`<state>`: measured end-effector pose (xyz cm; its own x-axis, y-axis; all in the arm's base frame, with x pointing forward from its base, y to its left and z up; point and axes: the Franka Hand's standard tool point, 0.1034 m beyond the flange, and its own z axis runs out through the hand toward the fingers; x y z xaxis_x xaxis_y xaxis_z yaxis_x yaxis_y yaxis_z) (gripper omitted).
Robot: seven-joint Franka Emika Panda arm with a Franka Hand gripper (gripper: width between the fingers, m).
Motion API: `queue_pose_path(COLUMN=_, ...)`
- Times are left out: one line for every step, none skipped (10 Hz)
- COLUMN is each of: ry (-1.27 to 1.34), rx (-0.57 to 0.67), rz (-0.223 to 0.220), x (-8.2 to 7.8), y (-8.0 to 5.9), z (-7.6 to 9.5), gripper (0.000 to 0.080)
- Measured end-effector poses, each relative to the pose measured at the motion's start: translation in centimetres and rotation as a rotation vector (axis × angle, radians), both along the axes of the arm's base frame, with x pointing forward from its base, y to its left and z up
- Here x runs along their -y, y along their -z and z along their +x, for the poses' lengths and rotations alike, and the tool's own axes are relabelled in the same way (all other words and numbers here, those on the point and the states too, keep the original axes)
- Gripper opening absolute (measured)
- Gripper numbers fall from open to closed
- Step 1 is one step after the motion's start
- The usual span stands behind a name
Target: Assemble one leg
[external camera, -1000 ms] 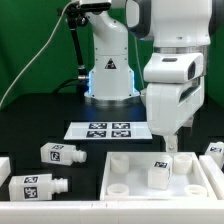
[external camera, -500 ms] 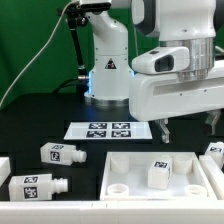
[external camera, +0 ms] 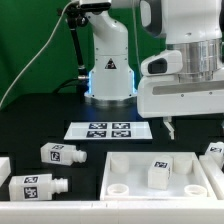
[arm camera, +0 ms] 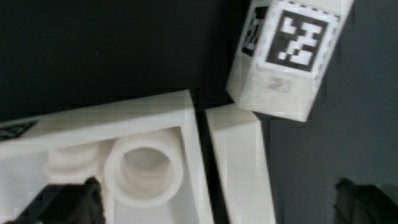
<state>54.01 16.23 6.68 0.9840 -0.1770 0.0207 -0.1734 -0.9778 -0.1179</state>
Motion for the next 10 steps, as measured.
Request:
queue_pose_path(ry=0.034, rx=-0.005, rz=0.005, x=-0.1, y=0.0, z=0.0, gripper=0.0649)
queue_pose_path(ry=0.235, rx=-0.056, rz=0.014, x=-0.6, y=0.0, z=-0.4, gripper=0.0649)
queue_pose_path(ry=0.395, rx=-0.106, rz=0.020, x=-1.2, y=0.0, z=-0.4, gripper=0.0649)
queue_pose_path(ry=0.514, rx=-0.131, rz=0.046, x=-1.3, y=0.4, z=-0.1, gripper=0.0649)
queue_pose_path(ry=0.542, rx=-0.142, rz=0.052, x=-1.4, y=0.6, z=-0.3, gripper=0.0649)
queue_pose_path(ry=0.592, rx=-0.151, rz=0.058, x=-1.7, y=0.6, z=-0.3, gripper=0.0649)
queue_pose_path(ry=0.590, rx=-0.151, rz=0.058, x=-1.7, y=0.6, z=-0.4, gripper=0.0649)
queue_pose_path(ry=0.570, rx=-0.157, rz=0.062, x=-1.5, y=0.6, z=-0.4, gripper=0.0649)
queue_pose_path(ry=0.568, rx=-0.157, rz=0.062, x=-1.5, y=0.6, z=-0.4, gripper=0.0649)
queue_pose_path(ry=0.543, rx=-0.167, rz=0.066, x=-1.3, y=0.7, z=-0.5, gripper=0.0649)
